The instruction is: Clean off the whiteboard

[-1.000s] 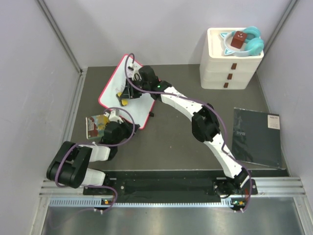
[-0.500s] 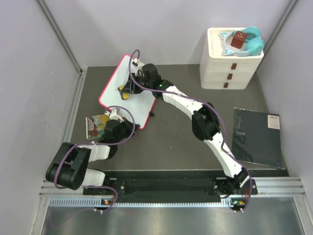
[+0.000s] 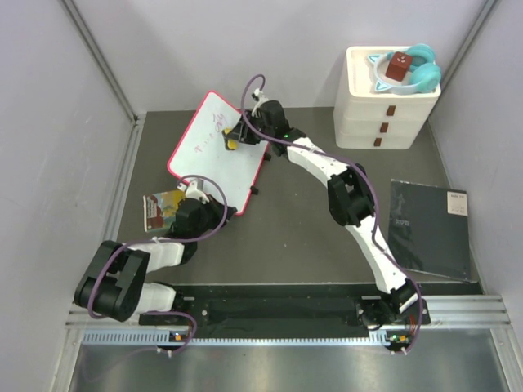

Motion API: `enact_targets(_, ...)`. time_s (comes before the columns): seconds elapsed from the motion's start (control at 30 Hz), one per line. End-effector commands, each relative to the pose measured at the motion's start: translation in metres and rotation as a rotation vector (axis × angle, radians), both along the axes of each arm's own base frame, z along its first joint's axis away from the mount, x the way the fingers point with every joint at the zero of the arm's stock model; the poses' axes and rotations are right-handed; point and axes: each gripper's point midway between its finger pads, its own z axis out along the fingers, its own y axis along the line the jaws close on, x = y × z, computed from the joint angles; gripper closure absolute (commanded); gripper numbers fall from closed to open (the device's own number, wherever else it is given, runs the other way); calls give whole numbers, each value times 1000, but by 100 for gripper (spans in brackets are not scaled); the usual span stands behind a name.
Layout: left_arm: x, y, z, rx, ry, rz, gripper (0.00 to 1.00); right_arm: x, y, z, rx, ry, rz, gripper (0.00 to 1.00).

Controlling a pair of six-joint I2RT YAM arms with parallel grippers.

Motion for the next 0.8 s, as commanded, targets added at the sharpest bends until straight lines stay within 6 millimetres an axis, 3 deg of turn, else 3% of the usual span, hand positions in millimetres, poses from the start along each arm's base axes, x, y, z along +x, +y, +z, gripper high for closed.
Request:
enact_targets(0.0, -68, -34, -38, 66, 135, -326, 100, -1, -1, -35, -77, 13, -26, 100)
enact_targets(0.1, -69, -34, -40, 74, 141, -324, 100, -9, 4, -34, -73, 19, 11, 100)
enact_targets(0.3, -71, -32, -47, 95, 162, -309, 100, -58, 38, -25, -116, -14, 146, 100)
enact_targets(0.5, -66, -28, -53, 145, 184, -261, 100, -103, 73, 11, -62, -70, 253, 100)
enact_targets(0.77, -63, -26, -55, 190, 186, -227, 100, -122, 95, 55, 71, -128, 327, 100)
